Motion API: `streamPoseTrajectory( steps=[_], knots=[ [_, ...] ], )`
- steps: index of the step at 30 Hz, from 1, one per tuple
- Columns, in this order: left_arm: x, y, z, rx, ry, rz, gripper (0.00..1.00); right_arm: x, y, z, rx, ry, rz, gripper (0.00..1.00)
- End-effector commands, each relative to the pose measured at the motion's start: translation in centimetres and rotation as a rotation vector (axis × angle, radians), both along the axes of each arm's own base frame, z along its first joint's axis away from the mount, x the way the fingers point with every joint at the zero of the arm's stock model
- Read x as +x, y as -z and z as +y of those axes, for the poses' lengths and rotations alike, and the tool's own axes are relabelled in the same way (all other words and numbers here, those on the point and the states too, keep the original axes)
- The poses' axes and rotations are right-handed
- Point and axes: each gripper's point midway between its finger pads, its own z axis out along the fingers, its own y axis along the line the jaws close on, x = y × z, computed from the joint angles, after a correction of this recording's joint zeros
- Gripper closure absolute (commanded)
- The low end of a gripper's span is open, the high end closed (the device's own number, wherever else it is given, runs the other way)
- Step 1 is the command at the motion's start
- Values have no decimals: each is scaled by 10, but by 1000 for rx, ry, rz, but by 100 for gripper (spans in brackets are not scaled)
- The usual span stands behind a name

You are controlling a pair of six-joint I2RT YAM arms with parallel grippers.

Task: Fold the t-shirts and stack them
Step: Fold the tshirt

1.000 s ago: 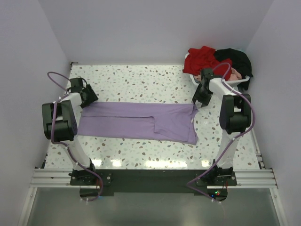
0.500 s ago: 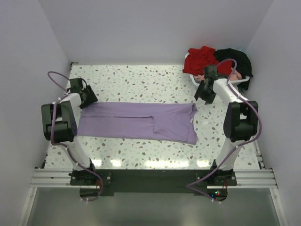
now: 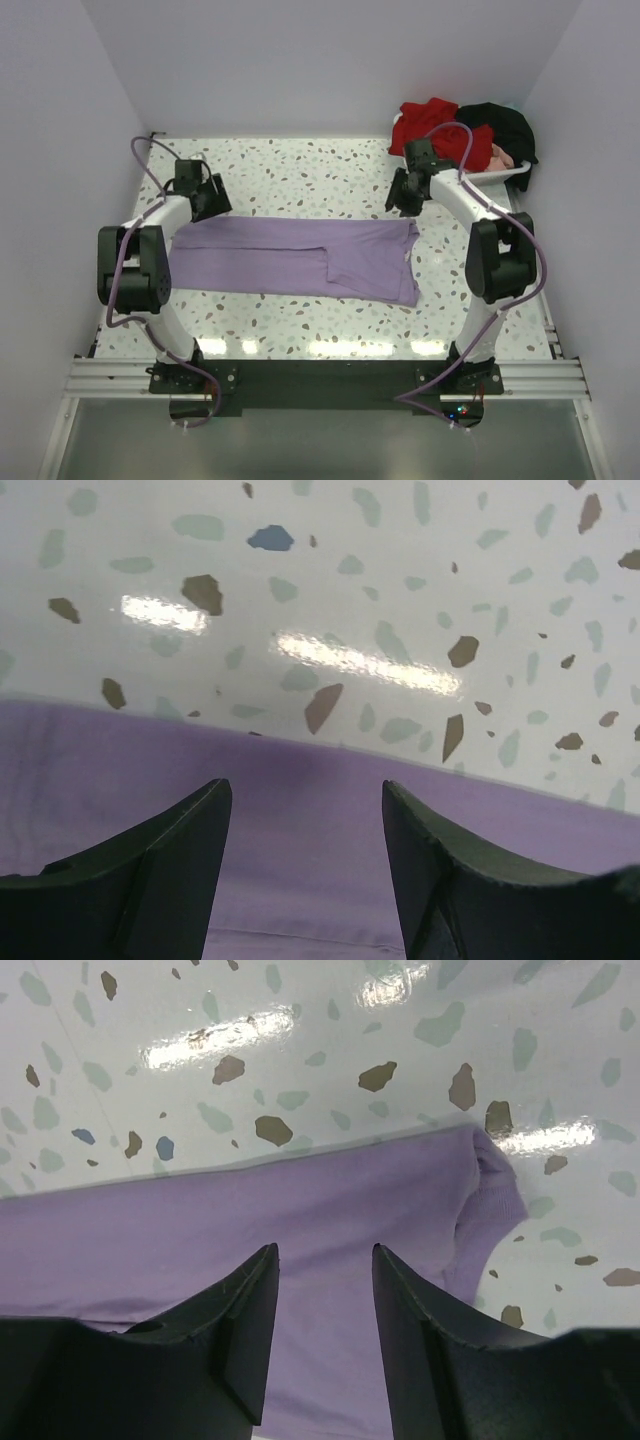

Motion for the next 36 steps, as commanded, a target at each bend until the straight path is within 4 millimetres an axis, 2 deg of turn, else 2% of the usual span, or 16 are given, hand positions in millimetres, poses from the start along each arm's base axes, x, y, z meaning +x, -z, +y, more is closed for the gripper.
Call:
streamPoseTrajectory(
  steps=[1,7,10,15,20,22,25,27,30,31,33,34,35,36],
  knots=[
    [8,-12,-12,-16,31,-39,33,9,19,6,44,6,7,55],
    [-4,12,-16,-42,38,13,33,2,55,1,11,13,93,59],
    [-11,22,-16,-52,31,34,33,-5,66,-8,-33,28,141,61],
    [-23,30,-12,-55,7,57,33,-17,75,-25,-104,52,203,61],
    [-42,38,9,-23,-51,104,33,-17,81,-30,-138,48,218,61],
    [-52,42,19,-24,-87,120,33,-13,86,-31,-150,47,224,61],
    [-69,48,33,-34,-137,147,33,7,87,-25,-143,43,209,60],
    [-78,52,39,-37,-158,160,33,13,90,-19,-139,31,219,60],
    [-91,54,48,-39,-186,177,33,32,89,-3,-136,2,202,60],
    [-94,53,51,-39,-195,174,33,46,81,3,-128,-2,168,60],
    [-97,50,53,-39,-203,171,33,51,92,12,-132,-15,188,59],
    [-99,50,55,-40,-209,175,33,65,82,17,-122,-15,151,59],
    [-102,49,56,-41,-214,178,33,66,91,21,-123,-20,170,58],
    [-103,48,57,-41,-218,177,33,70,92,25,-117,-20,165,58]
  ],
)
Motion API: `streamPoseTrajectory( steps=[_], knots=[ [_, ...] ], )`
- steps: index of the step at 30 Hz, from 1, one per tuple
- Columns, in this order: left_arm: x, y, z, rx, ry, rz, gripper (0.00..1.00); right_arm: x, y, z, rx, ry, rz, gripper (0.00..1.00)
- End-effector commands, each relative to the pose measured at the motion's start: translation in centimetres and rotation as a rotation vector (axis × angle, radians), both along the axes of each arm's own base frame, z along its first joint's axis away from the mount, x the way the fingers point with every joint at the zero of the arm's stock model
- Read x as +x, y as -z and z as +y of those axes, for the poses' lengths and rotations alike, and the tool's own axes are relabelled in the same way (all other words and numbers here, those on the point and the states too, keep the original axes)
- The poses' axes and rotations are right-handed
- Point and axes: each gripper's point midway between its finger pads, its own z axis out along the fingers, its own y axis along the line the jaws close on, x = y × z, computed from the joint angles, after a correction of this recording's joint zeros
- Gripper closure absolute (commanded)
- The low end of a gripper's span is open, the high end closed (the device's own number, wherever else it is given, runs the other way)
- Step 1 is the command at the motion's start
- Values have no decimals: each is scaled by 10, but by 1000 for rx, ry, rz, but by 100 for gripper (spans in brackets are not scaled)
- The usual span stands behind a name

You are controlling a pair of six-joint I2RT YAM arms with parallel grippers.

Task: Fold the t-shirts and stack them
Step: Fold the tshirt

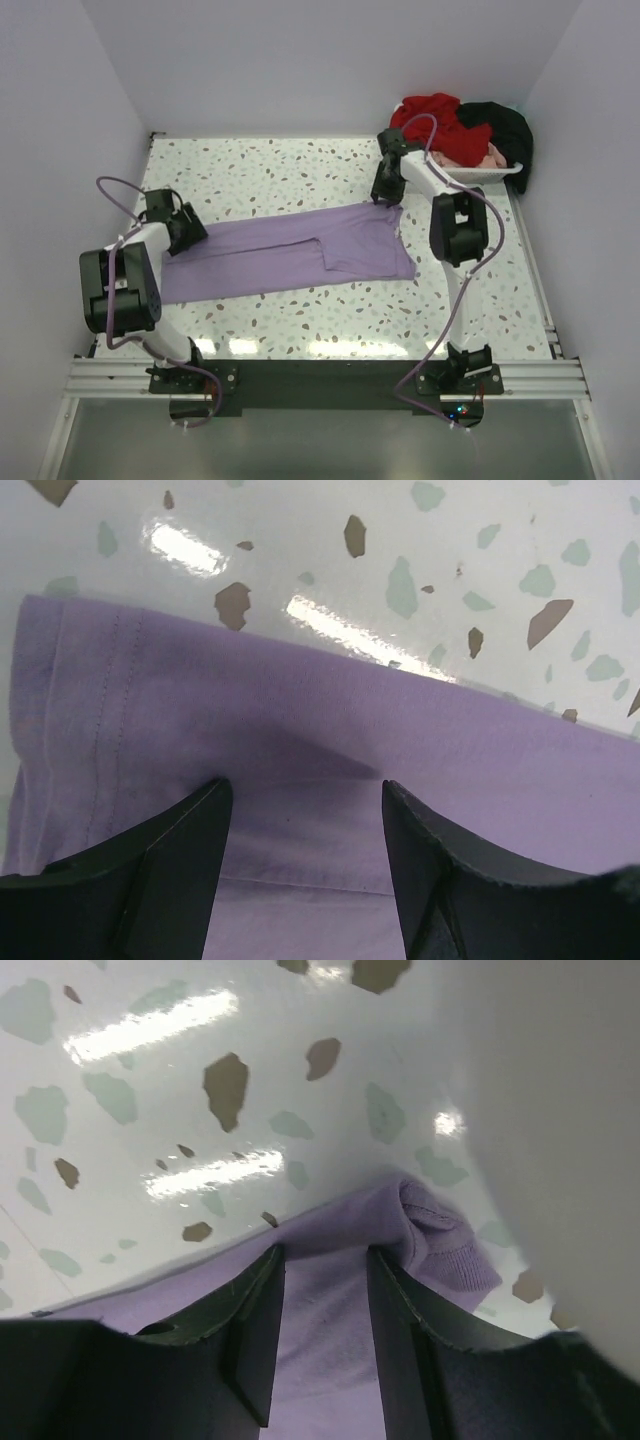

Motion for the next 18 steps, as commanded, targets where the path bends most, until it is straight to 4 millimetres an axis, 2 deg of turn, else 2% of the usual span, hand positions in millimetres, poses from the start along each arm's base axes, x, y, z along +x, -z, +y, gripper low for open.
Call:
streamPoseTrajectory(
  steps=[1,2,4,8,9,16,18],
  knots=[
    [-30,10,13,16,-58,86,33,7,19,12,5,-18,35,57],
    [-32,9,15,15,-65,89,33,15,13,20,29,-24,12,56],
    [-32,2,18,20,-70,72,33,23,15,26,52,-22,-1,54],
    [-31,-16,19,32,-65,40,32,40,-1,42,129,-38,-68,50],
    [-30,-20,19,36,-59,28,32,44,-9,51,175,-55,-93,48],
    [-17,-72,21,105,-52,-84,31,51,-66,72,262,-106,-228,45],
    [-13,-82,17,124,-33,-110,31,51,-94,76,273,-117,-286,44]
  ],
)
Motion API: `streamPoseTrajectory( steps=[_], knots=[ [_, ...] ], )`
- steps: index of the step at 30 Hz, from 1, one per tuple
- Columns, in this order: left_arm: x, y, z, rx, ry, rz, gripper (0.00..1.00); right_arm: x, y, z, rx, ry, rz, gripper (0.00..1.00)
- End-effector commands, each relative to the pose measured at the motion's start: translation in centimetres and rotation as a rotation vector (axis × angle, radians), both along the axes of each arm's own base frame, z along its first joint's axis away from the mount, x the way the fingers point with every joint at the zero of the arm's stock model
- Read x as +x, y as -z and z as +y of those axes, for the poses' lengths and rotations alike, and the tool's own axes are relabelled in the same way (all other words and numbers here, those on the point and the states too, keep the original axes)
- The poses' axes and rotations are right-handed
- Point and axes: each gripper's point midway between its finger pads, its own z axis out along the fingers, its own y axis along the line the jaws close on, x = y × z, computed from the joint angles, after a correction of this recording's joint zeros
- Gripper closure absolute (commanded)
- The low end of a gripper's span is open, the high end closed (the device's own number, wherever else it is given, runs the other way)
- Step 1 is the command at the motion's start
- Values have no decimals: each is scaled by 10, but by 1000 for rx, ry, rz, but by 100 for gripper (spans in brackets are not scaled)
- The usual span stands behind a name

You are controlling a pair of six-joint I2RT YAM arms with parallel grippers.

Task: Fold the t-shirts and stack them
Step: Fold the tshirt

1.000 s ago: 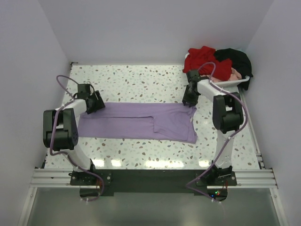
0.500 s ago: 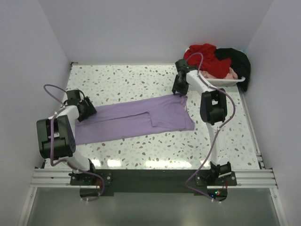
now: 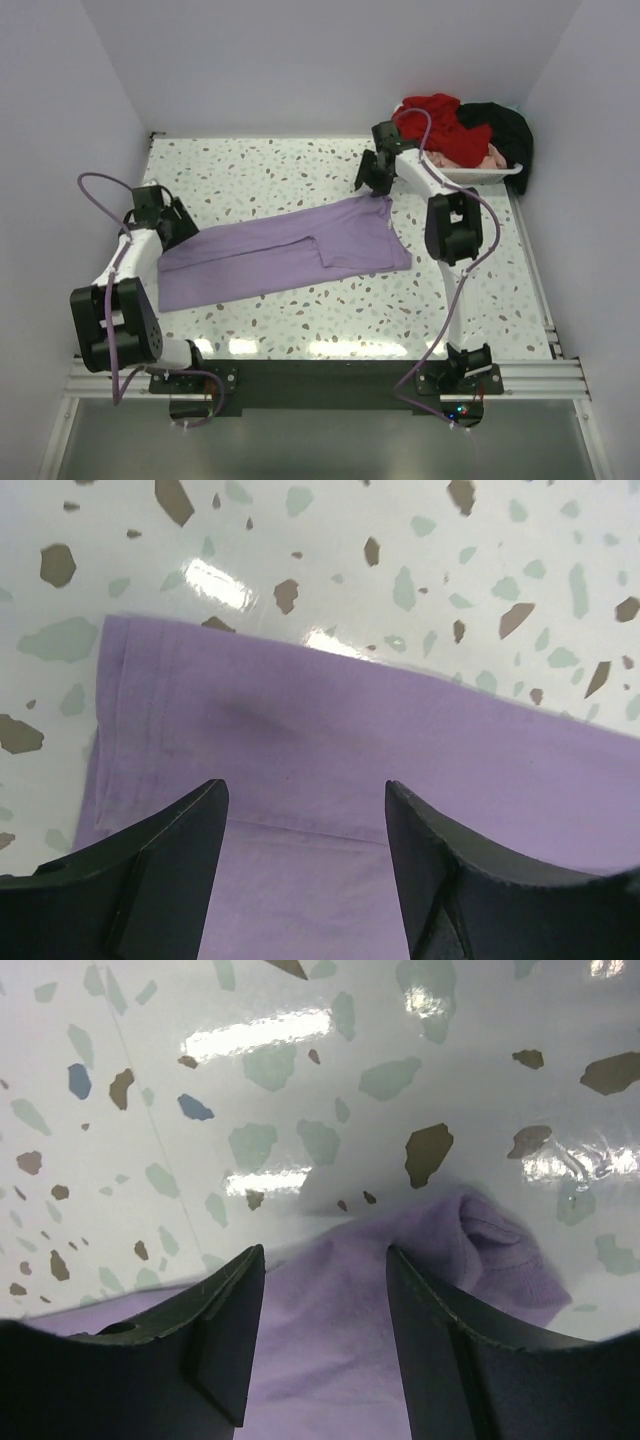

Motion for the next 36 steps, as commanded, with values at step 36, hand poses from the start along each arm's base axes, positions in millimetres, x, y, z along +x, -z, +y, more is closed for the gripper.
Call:
streamPoseTrajectory(
  steps=[36],
  knots=[
    [-27,47,-122,-188,337,131,29,-36,39,19,-138,-6,44,44]
  ],
)
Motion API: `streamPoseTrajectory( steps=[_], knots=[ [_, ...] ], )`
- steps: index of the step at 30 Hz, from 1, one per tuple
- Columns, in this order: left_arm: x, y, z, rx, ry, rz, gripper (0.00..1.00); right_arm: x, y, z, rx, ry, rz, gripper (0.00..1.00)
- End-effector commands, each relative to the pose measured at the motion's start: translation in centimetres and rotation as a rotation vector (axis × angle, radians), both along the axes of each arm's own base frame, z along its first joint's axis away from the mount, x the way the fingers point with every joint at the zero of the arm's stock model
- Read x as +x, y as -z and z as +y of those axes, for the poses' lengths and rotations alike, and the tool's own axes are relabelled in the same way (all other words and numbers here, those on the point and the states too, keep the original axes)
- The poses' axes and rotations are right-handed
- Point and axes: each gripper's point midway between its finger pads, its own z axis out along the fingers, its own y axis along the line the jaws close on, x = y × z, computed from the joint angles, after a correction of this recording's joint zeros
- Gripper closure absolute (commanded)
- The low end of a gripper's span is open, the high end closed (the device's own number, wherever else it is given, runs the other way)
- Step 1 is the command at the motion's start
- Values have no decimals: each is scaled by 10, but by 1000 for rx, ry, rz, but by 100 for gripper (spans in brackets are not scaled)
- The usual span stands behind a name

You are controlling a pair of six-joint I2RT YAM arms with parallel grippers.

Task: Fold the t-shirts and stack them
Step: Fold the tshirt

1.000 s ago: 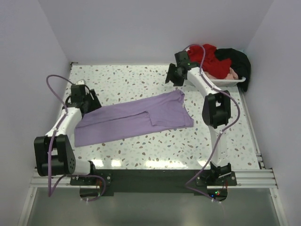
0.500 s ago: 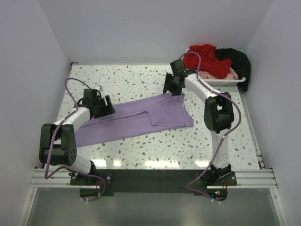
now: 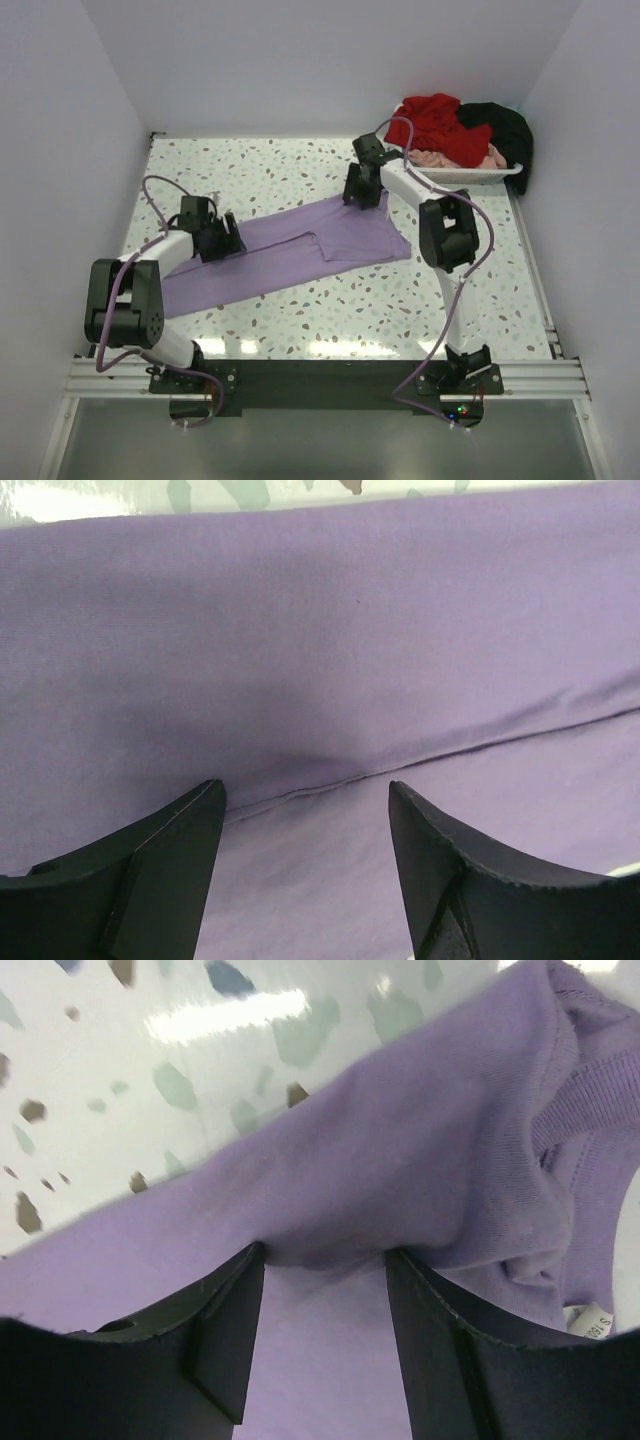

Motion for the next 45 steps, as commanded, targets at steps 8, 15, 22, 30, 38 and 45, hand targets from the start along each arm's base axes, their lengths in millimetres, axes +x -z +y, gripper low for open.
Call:
streamPoseTrajectory(
  steps=[8,15,22,30,38,45],
  knots=[
    [-52,3,-20,-132,-11,106,29,50,24,13,-27,66,-35,44],
    [-72,-1,-35,-209,56,79,30,66,-11,30,68,48,-119,44],
    [-52,-41,-28,-162,48,-35,29,60,-82,32,119,-11,-231,44],
    [-51,-38,-18,-110,23,-72,29,-1,-98,12,93,-65,-180,44],
    [-54,-18,-17,-135,-50,-78,29,-54,-63,-5,68,-78,-72,44],
    [-68,-10,-17,-137,-45,-48,29,-53,-19,-6,9,-95,27,44]
  ],
)
